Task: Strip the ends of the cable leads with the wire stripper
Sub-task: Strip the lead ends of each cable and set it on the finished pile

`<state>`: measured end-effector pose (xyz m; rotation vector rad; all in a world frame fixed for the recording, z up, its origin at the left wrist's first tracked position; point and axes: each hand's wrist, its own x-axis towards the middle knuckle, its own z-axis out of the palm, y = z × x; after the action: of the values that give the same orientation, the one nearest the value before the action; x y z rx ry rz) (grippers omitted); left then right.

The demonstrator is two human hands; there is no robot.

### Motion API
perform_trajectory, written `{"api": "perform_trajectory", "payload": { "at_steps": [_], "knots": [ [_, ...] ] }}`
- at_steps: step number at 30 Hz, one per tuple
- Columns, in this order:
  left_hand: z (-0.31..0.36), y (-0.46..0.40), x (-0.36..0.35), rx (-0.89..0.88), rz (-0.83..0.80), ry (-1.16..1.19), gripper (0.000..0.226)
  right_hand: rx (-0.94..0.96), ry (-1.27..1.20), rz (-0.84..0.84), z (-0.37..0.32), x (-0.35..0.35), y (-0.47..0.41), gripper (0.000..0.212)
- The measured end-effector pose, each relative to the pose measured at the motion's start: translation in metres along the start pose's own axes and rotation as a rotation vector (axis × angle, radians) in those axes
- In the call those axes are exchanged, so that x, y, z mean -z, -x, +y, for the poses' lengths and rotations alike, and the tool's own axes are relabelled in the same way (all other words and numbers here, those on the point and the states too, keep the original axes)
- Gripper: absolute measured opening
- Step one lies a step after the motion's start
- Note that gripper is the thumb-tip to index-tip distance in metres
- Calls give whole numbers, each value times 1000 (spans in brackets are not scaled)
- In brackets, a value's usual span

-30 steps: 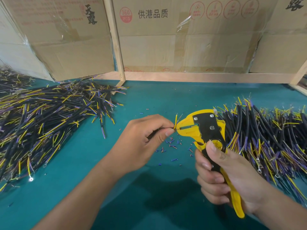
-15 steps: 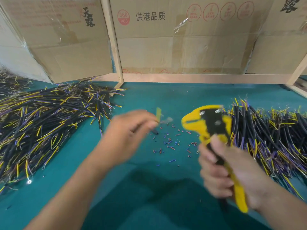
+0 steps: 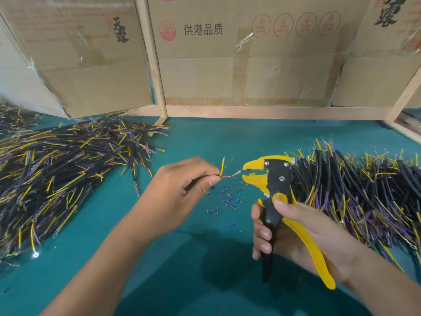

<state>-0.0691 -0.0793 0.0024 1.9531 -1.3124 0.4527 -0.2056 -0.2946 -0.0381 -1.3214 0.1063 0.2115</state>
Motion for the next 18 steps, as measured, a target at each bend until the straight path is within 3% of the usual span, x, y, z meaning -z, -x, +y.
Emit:
{"api": "perform_trajectory", "payload": {
  "at_steps": [12, 18],
  "knots": [
    [3, 3, -7, 30, -61, 69, 14, -19, -26, -120, -2, -12, -1, 21],
    [7, 2, -9, 36, -67, 82, 16, -37, -44, -161, -3, -13, 0, 22]
  ]
}}
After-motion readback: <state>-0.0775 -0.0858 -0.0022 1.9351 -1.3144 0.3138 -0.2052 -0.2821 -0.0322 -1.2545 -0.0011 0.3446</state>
